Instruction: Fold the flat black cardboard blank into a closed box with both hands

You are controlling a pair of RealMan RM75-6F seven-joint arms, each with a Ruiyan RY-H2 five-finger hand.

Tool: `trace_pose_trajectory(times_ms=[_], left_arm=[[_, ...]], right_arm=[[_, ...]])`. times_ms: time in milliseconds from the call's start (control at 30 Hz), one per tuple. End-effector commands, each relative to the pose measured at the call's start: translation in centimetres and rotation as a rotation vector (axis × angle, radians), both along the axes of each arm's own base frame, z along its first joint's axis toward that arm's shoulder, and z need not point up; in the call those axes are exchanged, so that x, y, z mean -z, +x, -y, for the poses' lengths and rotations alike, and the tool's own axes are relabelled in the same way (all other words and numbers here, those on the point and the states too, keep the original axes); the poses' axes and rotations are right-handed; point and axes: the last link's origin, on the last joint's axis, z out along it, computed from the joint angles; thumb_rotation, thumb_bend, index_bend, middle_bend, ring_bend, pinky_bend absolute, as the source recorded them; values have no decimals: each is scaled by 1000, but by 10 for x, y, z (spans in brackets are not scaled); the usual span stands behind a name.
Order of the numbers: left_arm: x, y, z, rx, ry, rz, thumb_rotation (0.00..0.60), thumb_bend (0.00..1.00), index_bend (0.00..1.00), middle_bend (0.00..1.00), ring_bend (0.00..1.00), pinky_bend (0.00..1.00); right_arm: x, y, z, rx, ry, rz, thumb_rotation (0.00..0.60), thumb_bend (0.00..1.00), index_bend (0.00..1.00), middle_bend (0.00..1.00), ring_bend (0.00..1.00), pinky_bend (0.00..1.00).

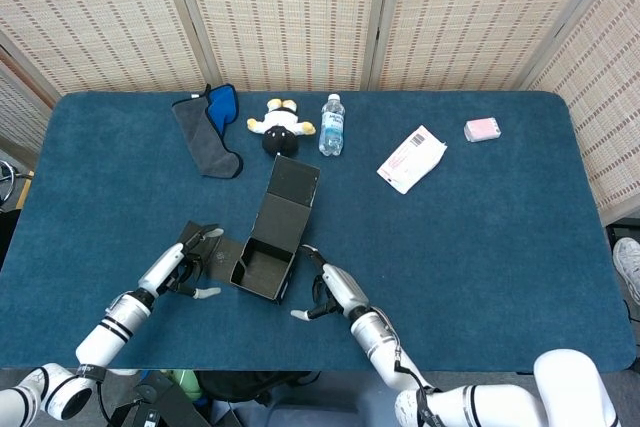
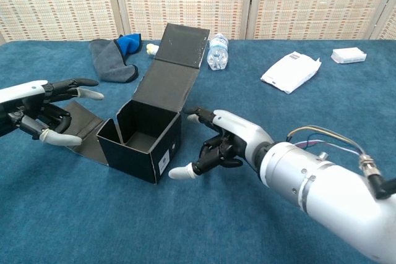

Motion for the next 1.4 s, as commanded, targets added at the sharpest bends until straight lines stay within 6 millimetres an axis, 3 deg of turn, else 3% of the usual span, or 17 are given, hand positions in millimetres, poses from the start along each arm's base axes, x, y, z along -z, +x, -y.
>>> trace_pose_trajectory(times_ms=[33,367,833,1400], left_arm=[[-1,-2,0,-2,1,4,600,95,60,134,677,838],[-4,-7,0,-8,2,18,600,95,58,132,677,838],[-9,-16,0,-23,13,44,600,95,58,131,677,838],[-8,-14,-1,-22,-1,36,600,95,58,131,677,838]], right_arm=[[9,5,4,24,-12,12,600,0,0,0,645,1000],[32,24,4,35,-24,41,600,0,0,0,635,1000],[51,33,14,12,-110,23,600,0,0,48,635,1000],[39,16,38,14,-184,-3,600,0,0,97,635,1000]])
